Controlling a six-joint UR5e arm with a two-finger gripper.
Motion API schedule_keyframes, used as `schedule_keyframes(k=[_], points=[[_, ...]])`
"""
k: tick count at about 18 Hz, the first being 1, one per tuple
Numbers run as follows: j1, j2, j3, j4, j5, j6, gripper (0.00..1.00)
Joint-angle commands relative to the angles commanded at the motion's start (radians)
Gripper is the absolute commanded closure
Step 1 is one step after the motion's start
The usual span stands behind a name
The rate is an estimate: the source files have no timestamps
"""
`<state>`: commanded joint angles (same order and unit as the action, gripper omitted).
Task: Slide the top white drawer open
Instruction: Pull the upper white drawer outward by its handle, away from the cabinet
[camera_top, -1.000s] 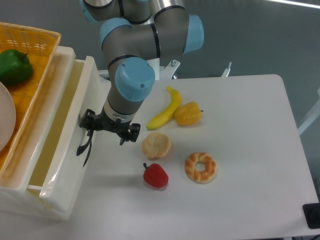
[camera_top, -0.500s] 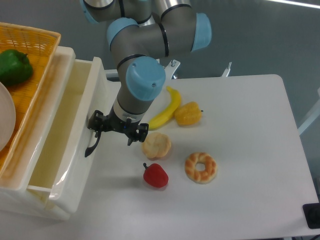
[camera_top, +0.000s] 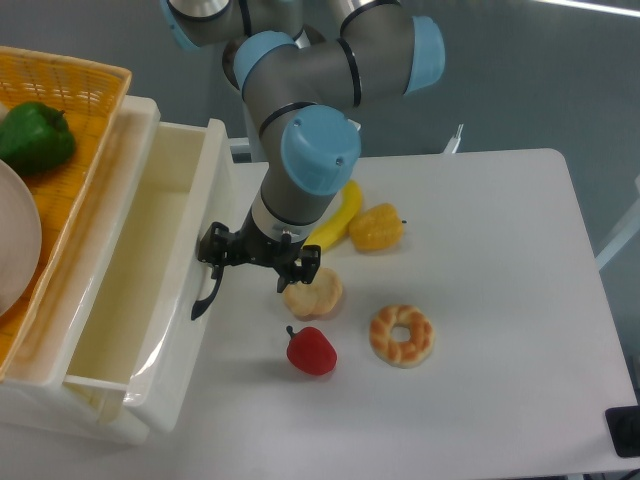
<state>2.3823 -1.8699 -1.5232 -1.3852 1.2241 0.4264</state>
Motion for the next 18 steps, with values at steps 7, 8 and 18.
schedule_keyframes(k=[7, 8, 18], points=[[0.028, -0.002, 0.000, 0.002, 0.000, 0.006, 0.00], [0.029, -0.002, 0.000, 0.002, 0.000, 0.006, 0.00], [0.064, -0.002, 0.008, 0.002, 0.000, 0.012, 0.00]])
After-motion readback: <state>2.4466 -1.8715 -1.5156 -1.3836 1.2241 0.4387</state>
